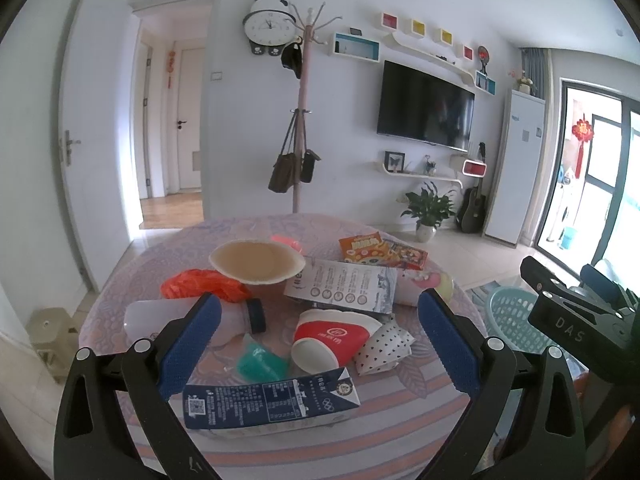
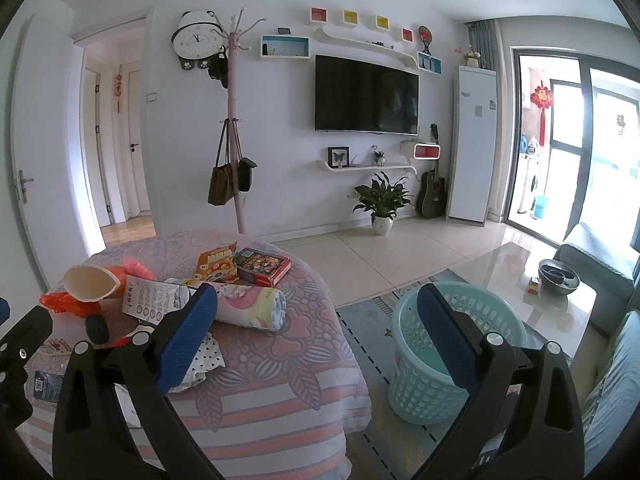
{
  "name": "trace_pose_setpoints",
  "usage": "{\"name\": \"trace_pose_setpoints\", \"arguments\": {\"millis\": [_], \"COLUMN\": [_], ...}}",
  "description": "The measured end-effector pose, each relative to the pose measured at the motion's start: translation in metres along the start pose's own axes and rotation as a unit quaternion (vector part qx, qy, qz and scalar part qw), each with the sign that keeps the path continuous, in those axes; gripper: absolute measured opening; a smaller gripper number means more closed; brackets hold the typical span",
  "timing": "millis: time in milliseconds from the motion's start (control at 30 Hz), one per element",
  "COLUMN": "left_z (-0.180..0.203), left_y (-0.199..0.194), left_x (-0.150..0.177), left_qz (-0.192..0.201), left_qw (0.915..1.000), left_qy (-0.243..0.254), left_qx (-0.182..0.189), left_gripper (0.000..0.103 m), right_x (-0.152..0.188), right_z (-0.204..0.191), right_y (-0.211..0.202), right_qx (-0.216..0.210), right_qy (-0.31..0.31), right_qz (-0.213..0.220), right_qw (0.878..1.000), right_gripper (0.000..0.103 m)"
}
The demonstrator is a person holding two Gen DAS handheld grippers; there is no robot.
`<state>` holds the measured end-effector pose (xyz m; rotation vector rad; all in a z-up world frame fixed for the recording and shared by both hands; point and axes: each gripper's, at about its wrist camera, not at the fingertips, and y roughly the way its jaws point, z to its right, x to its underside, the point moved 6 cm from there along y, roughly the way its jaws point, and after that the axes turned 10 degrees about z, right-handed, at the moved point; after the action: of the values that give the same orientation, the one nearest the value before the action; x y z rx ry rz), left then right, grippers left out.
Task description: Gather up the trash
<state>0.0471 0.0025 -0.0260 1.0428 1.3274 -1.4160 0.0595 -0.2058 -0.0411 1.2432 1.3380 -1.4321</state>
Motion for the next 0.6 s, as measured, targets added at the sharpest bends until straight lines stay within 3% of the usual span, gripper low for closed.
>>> {"name": "trace_pose_setpoints", "arguments": {"millis": [600], "left_z": [0.0014], "left_y": [0.0006], "left_x": [-0.0030], "left_qz": [0.001], "left_qw": [1.0000], "left_qy": [-0.002], "left_qx": [0.001], "left_gripper": [0.096], "right_x": [0.0002], "right_z": [-0.0006], "right_y": [0.0011], "right_qx": [0.000], "right_qy": [-0.001], "right_qz": [-0.001], "right_qw": [1.000], "right_gripper": [0.095]}}
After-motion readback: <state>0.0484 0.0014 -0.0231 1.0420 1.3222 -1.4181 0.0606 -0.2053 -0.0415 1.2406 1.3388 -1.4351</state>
